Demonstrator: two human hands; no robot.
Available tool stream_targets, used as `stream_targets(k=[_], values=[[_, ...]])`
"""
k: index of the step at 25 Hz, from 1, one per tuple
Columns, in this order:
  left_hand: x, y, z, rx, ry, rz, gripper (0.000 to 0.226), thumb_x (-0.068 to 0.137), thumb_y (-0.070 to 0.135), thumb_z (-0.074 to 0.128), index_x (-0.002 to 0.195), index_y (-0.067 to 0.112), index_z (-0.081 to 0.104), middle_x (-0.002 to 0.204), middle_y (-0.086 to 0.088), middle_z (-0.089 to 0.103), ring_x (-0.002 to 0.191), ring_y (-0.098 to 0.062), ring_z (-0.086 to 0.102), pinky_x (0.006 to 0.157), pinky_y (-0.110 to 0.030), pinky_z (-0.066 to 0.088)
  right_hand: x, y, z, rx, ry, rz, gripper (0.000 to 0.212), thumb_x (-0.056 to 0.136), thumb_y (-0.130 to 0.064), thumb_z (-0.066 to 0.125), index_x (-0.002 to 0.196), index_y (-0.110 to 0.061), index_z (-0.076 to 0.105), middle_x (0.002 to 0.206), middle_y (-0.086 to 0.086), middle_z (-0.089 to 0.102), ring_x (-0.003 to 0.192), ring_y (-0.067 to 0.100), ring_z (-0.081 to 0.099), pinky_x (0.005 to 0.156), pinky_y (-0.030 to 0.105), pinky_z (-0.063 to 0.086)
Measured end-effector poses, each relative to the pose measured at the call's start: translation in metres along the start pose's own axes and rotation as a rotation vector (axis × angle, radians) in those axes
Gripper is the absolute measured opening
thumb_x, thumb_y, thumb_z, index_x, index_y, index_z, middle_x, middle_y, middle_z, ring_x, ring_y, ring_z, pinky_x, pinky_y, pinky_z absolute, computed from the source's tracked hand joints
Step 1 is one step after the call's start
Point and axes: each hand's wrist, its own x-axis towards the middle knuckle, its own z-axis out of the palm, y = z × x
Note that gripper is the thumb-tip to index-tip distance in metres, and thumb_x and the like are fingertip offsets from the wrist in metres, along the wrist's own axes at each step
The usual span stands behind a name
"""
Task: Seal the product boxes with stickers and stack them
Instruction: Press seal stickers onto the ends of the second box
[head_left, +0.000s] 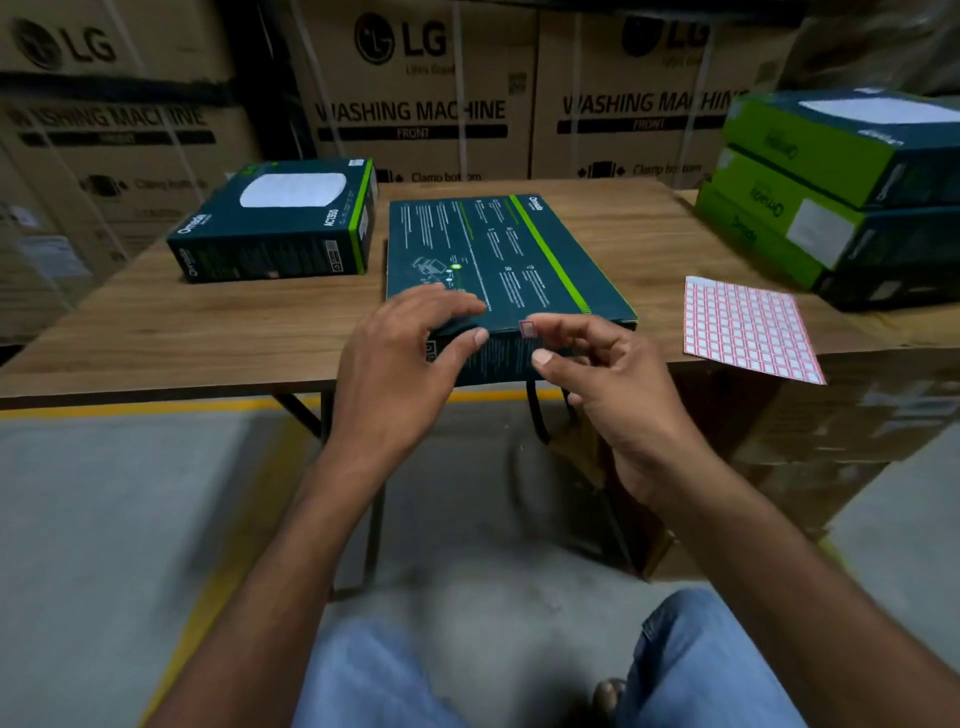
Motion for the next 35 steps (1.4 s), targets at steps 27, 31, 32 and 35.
stream_targets(k=[27,31,32,35], values=[[0.005,-0.012,0.028,-0.077,0.038,0.065,0.011,0.092,0.043,0.077,0.099,0.036,0.080,0.105,0.021,0.076,0.105,-0.008,0.070,0.090,-0.054,0.052,0.014,0.038,0.012,-0.037,0.142,-0.064,0.028,0.091,0.000,0.074,0.109,-0.020,0.080,0.124,0.018,0.066,0.095,0.020,0.066,0.101,0.038,0.058],[0.006,-0.015,0.029,-0.087,0.037,0.059,0.011,0.091,0.043,0.078,0.099,0.036,0.080,0.105,0.022,0.076,0.105,-0.008,0.070,0.092,-0.055,0.052,0.014,0.037,0.012,-0.023,0.134,-0.046,0.027,0.091,0.001,0.074,0.109,-0.018,0.080,0.124,0.019,0.066,0.093,0.013,0.063,0.095,0.028,0.059],[0.006,-0.015,0.029,-0.087,0.035,0.060,0.011,0.091,0.043,0.078,0.100,0.036,0.080,0.105,0.022,0.076,0.106,-0.008,0.070,0.092,-0.055,0.052,0.014,0.037,0.013,-0.018,0.131,-0.047,0.027,0.091,0.001,0.074,0.109,-0.018,0.080,0.124,0.018,0.067,0.095,0.013,0.063,0.093,0.027,0.058],[0.006,-0.015,0.029,-0.083,0.024,0.061,0.011,0.092,0.046,0.076,0.099,0.038,0.080,0.105,0.023,0.076,0.106,-0.008,0.069,0.091,-0.055,0.051,0.015,0.038,0.013,-0.011,0.132,-0.050,0.026,0.091,0.000,0.074,0.109,-0.018,0.080,0.124,0.019,0.067,0.097,0.017,0.066,0.090,0.023,0.056]])
